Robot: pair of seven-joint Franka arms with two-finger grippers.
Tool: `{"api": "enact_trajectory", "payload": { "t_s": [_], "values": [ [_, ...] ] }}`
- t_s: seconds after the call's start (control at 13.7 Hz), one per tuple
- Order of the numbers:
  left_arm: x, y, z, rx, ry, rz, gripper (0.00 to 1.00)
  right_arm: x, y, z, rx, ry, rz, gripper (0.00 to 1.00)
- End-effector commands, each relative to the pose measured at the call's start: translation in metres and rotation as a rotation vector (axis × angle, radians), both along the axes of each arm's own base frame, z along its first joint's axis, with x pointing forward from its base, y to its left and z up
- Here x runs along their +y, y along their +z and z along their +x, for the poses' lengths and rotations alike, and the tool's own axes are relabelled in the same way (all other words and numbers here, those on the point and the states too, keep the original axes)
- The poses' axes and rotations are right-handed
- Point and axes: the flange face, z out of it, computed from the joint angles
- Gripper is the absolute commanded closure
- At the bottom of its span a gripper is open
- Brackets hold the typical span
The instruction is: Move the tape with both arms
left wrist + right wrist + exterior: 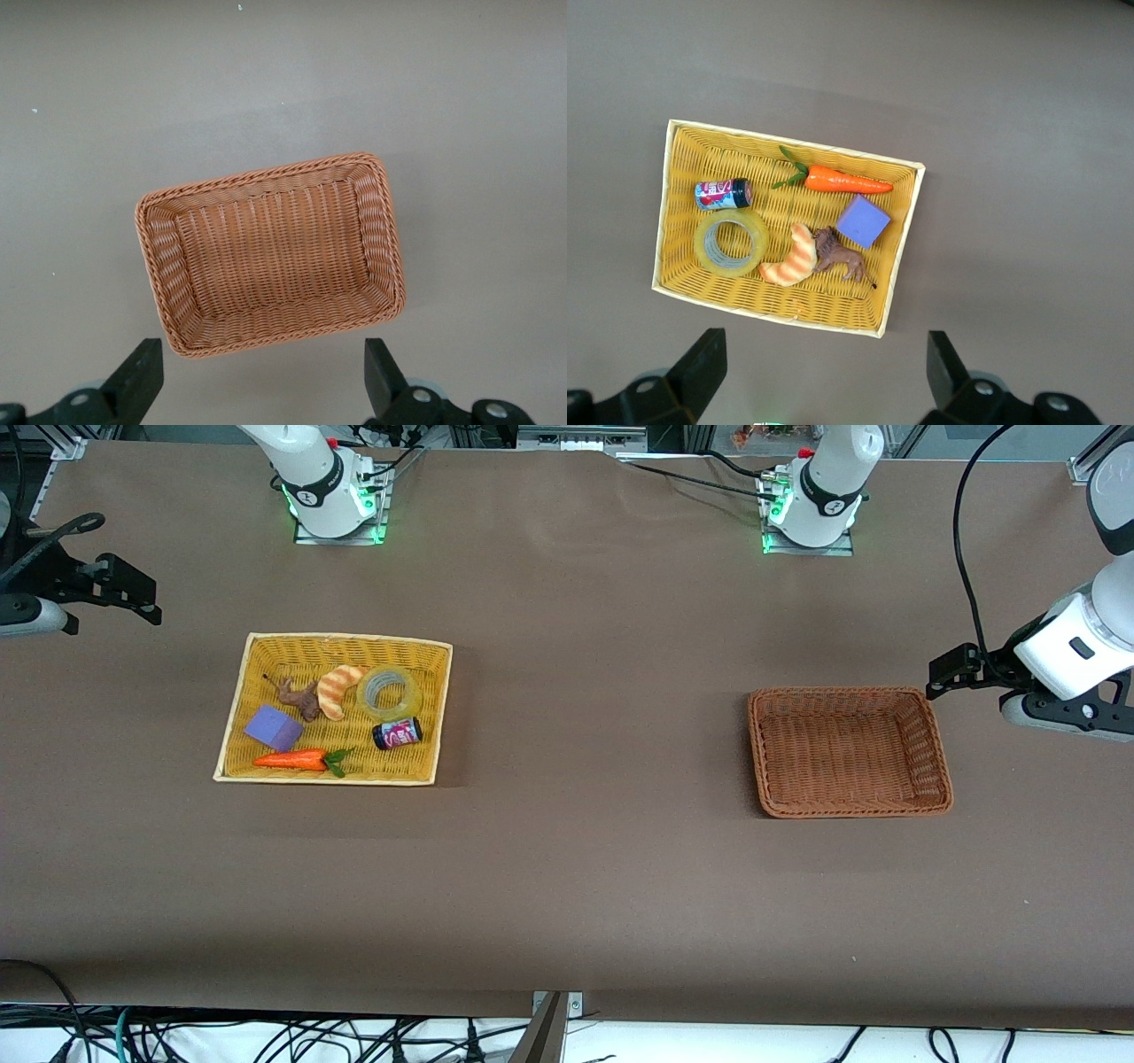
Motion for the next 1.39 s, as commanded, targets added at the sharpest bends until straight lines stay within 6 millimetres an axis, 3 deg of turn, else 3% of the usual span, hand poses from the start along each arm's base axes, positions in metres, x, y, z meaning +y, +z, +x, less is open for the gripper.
{"api": "enact_trajectory", "payload": {
  "t_s": [0.0,0.73,1.32],
  "values": [
    [-0.002,0.008,0.005,-0.011,-0.01,0.023,0.0,0.001,0.008,0.0,0.001,0.016,-0.017,0.0],
    [-0.007,0.008,0.009,-0.012,-0.018,0.02,0.0,0.003,0.008,0.001,-0.001,0.008,-0.013,0.0],
    [0.002,0.005,0.01,-0.005,-0.012,0.02,0.0,-0.004,0.01,-0.001,-0.001,0.002,-0.016,0.0]
  ]
}}
